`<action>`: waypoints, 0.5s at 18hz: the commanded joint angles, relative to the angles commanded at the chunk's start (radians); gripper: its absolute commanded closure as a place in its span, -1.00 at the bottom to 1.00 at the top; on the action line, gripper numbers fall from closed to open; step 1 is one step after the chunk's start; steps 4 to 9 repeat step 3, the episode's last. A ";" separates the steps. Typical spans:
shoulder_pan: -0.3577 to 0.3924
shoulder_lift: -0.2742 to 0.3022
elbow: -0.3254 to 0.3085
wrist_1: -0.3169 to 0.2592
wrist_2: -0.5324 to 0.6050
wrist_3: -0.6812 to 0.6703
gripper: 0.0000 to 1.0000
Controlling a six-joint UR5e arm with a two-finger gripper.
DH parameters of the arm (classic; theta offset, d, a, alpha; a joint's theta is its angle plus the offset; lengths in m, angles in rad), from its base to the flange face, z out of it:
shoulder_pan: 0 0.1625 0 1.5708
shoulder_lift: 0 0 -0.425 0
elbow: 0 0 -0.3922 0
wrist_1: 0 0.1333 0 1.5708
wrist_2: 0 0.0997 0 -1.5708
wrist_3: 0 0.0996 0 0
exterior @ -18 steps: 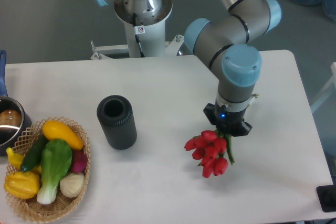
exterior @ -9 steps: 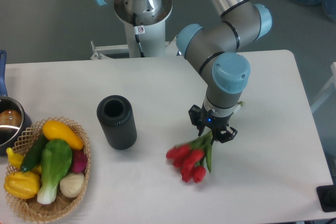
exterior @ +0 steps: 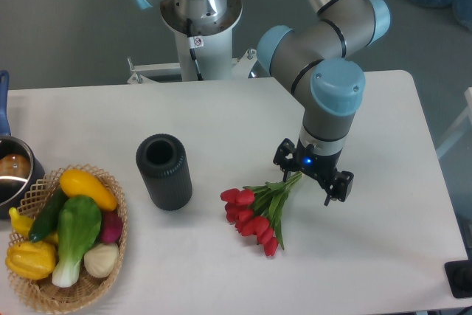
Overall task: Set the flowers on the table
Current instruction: 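Open the gripper to release the tulips onto the table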
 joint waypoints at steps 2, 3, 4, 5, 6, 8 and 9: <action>0.002 -0.002 0.000 0.002 0.002 0.000 -1.00; 0.003 -0.005 0.000 0.003 0.003 0.000 -1.00; 0.003 -0.005 0.000 0.003 0.003 0.000 -1.00; 0.003 -0.005 0.000 0.003 0.003 0.000 -1.00; 0.003 -0.005 0.000 0.003 0.003 0.000 -1.00; 0.003 -0.005 0.000 0.003 0.003 0.000 -1.00; 0.003 -0.005 0.000 0.003 0.003 0.000 -1.00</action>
